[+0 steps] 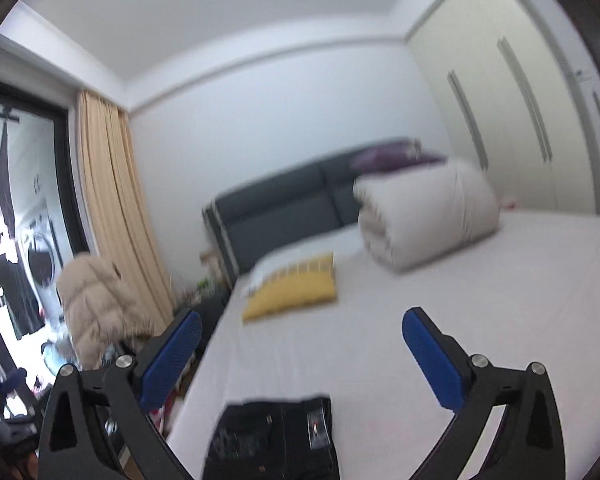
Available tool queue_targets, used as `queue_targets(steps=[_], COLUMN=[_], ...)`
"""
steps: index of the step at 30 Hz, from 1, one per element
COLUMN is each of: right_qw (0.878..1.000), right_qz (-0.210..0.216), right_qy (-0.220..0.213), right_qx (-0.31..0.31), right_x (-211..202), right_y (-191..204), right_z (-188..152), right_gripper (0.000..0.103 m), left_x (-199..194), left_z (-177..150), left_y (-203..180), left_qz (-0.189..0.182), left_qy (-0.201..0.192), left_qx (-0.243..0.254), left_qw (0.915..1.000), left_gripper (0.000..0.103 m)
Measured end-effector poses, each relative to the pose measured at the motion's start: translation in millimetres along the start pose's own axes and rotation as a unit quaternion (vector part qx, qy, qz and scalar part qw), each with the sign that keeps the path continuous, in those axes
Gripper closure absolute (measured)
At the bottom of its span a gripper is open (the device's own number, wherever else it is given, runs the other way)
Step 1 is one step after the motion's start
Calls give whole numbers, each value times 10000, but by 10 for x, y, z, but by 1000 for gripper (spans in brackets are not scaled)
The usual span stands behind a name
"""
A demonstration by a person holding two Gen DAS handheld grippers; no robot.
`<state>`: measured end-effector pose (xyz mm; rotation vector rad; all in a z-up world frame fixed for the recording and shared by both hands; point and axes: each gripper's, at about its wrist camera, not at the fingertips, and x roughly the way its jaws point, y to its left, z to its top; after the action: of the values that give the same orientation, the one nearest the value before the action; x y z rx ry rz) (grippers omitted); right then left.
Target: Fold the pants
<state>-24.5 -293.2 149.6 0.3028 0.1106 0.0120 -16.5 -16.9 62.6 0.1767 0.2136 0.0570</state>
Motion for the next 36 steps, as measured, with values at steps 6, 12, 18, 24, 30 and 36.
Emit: queue_targets(steps=[6, 12, 18, 24, 30, 36], right_qw=[9951, 9934, 9942, 9818, 9654, 9553], right_qz=[-68, -295, -368, -836, -1020, -951], right_qy=[-868, -707, 104, 1362, 2173, 2551], right_qx=[-462, -851, -1004, -1025, -1019, -1155], right_x=[-715, -858, -721, -422, -280, -239], right_y=[368, 660, 748, 723, 642, 654], right_z=[360, 392, 81, -318, -703, -974], right_gripper=[0, 0, 0, 0, 0, 0], left_x=[-453, -790, -408, -13, 344, 636], left_z=[257, 412, -8, -444, -807, -1105], left_y=[97, 171, 4, -109, -184, -243], left_qz=[-74, -44, -120, -310, -288, -294], left_qy=[128, 726, 1641, 2148, 2534, 2815], left_qx=[-437, -666, -676, -811, -842, -850], left_qw=[9989, 9951, 9840, 9728, 9633, 9553], left_gripper=[0, 0, 0, 0, 0, 0])
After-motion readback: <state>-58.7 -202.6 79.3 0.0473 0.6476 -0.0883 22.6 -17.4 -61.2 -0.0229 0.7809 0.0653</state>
